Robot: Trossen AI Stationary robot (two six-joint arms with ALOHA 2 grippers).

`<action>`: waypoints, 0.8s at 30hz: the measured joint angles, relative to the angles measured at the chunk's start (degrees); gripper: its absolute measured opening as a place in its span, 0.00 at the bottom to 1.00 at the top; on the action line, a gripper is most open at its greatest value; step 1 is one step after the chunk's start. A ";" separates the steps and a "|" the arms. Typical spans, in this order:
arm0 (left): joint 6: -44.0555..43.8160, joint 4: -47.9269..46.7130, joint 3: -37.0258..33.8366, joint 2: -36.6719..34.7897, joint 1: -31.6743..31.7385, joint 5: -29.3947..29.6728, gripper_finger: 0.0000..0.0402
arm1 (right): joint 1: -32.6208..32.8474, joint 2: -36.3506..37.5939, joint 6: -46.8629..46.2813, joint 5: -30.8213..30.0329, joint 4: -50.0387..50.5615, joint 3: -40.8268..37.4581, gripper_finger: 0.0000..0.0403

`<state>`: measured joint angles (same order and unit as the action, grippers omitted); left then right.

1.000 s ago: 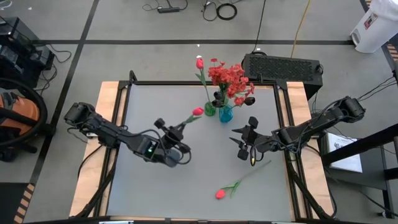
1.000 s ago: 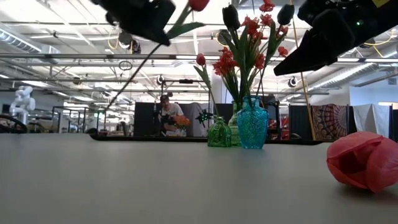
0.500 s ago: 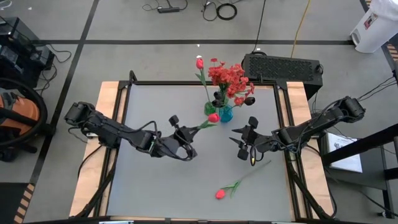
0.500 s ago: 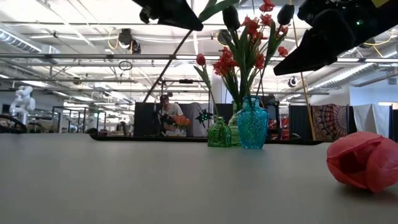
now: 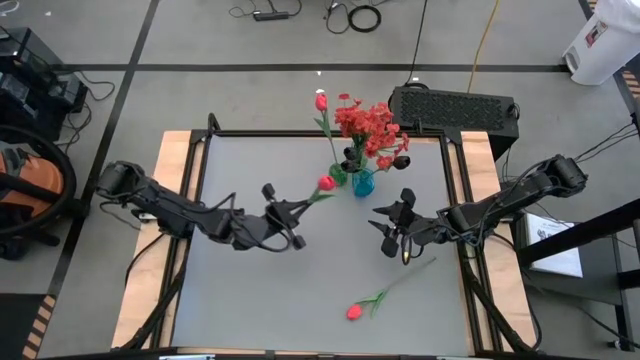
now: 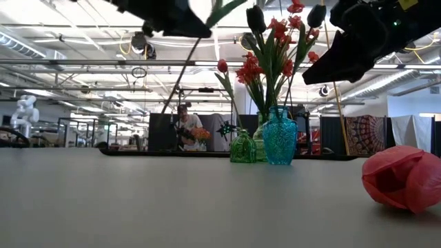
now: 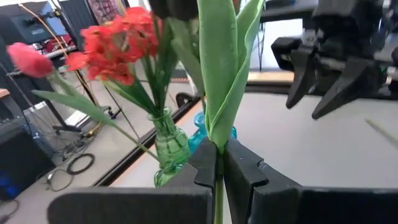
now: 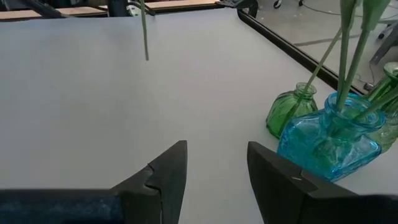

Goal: Sort flowers into vase by color
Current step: Put the left pink flower into the bottom green vase

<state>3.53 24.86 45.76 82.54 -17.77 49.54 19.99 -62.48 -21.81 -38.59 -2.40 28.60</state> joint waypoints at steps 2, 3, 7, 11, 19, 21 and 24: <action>0.18 3.15 -3.02 -2.07 -0.26 -0.02 0.04 | 0.00 0.00 -0.06 0.01 -0.34 0.00 0.40; 0.56 5.22 -4.71 -3.07 -0.30 -0.08 0.04 | 0.00 0.00 -0.12 0.02 -0.80 0.00 0.40; 3.30 14.88 -11.78 -6.71 -0.02 -3.87 0.04 | 0.00 0.00 -0.23 0.04 -3.78 0.00 0.40; 7.36 23.79 -16.74 -9.32 1.25 -8.91 0.04 | 0.00 -0.02 -0.60 -0.12 -4.27 0.00 0.40; 10.38 26.22 -17.95 -10.49 8.09 -21.58 0.04 | 0.00 -5.53 -1.53 -4.02 -7.89 0.00 0.40; 10.36 26.97 -17.95 -10.49 9.92 -24.36 0.04 | 0.00 -8.57 -1.87 -5.89 -9.49 0.00 0.40; 10.35 29.04 -17.95 -10.49 12.21 -28.73 0.04 | 0.07 -12.40 -2.55 -9.02 -12.86 0.00 0.40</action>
<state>13.88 53.90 27.81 72.05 -5.56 20.81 20.06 -74.88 -24.37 -47.61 -15.26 28.60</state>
